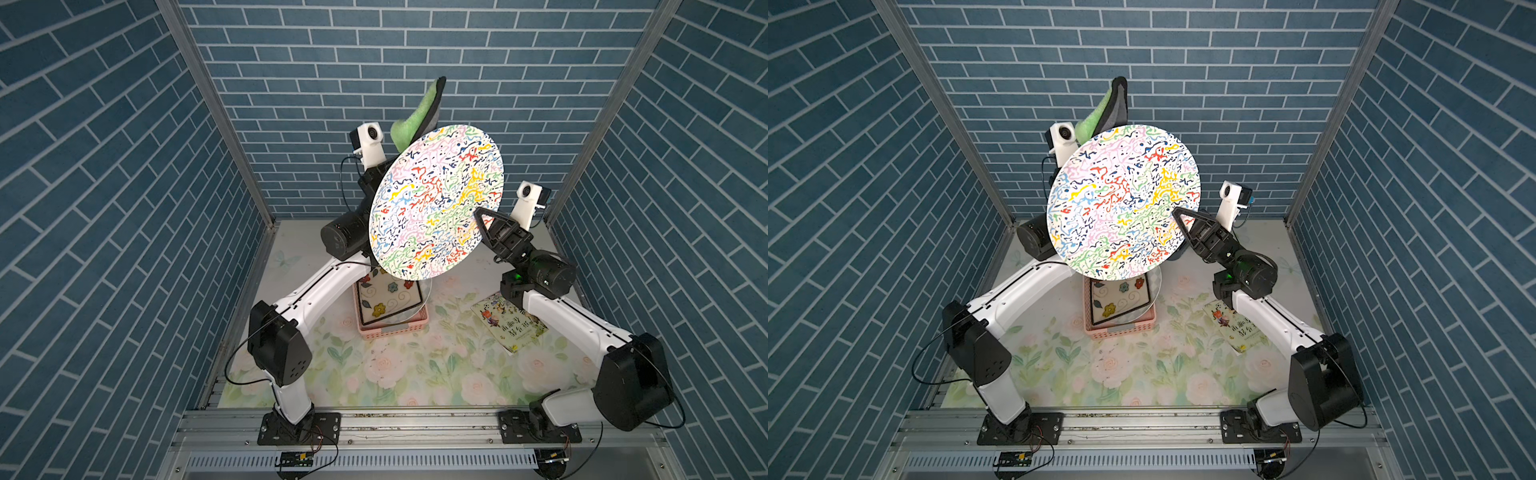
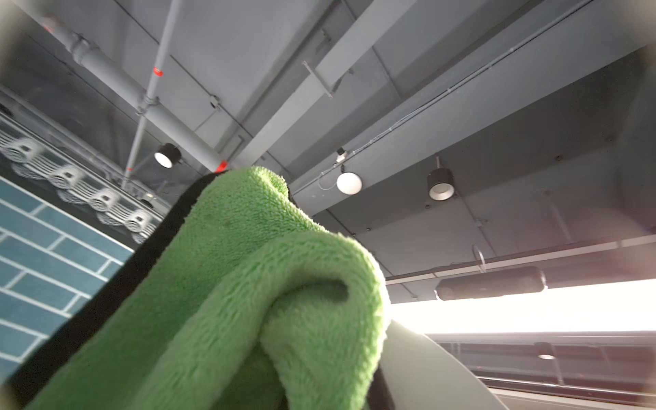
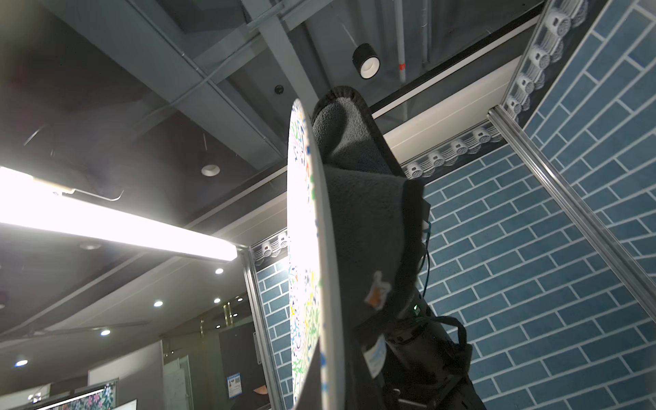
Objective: Wipe the wet plate dry
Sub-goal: Wipe the plate with towel.
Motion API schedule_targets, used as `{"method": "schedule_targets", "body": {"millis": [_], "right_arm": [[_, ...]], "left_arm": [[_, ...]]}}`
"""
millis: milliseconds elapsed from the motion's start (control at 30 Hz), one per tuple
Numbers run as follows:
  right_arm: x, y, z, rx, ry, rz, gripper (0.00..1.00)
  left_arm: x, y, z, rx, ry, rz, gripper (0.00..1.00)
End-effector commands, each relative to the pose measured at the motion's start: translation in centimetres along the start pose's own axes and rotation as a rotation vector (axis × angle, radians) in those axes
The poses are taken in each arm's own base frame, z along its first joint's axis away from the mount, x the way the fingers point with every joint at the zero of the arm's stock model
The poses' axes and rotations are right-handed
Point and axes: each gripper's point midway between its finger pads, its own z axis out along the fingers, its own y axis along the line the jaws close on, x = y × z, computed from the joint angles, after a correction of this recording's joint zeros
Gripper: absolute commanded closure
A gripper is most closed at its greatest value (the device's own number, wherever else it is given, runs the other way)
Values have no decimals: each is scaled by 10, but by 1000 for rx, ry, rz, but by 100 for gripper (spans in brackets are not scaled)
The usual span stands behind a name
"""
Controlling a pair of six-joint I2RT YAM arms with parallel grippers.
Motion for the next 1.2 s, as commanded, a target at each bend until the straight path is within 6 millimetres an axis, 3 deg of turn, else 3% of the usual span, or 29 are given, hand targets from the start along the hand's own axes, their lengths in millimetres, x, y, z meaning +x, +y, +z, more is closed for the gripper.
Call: {"method": "schedule_targets", "body": {"millis": [0,100,200,233,367,433,467,500,567,700,800,900,1033,1167], "right_arm": [[-24,-12,9,19,-56,-90,100],[-56,-20,7,34,-140,-109,100],[-92,-29,-16,90,-231,-134,100],[-100,-33,-24,116,-247,-139,100],[-112,-45,-56,240,-278,-161,100],[-111,-52,-70,338,-285,-185,100],[-108,-58,-75,396,-280,-187,100],[-104,-66,-78,457,-268,-205,100],[-94,-75,-82,565,-254,-222,100],[-72,-80,-67,586,-201,-239,100],[-58,-83,-55,583,-172,-234,100],[-44,-87,-48,593,-150,-223,100],[-15,-93,-44,594,-90,-179,100],[34,-84,-29,525,-9,-112,100]], "left_arm": [[37,2,-3,54,64,-69,100],[52,4,-20,19,51,-107,100],[48,3,-54,-79,-8,-74,100],[43,-8,-60,-98,-21,-33,100],[30,-21,-91,-303,-33,163,100],[21,-4,-110,-559,-13,316,100],[15,-1,-113,-672,12,440,100],[9,18,-130,-857,29,499,100],[-1,37,-152,-1089,83,633,100],[-27,74,-210,-1430,95,748,100],[-31,103,-219,-1480,151,749,100],[-33,119,-215,-1470,164,731,100],[-41,124,-226,-1532,135,745,100],[-62,121,-262,-1687,75,770,100]]}}
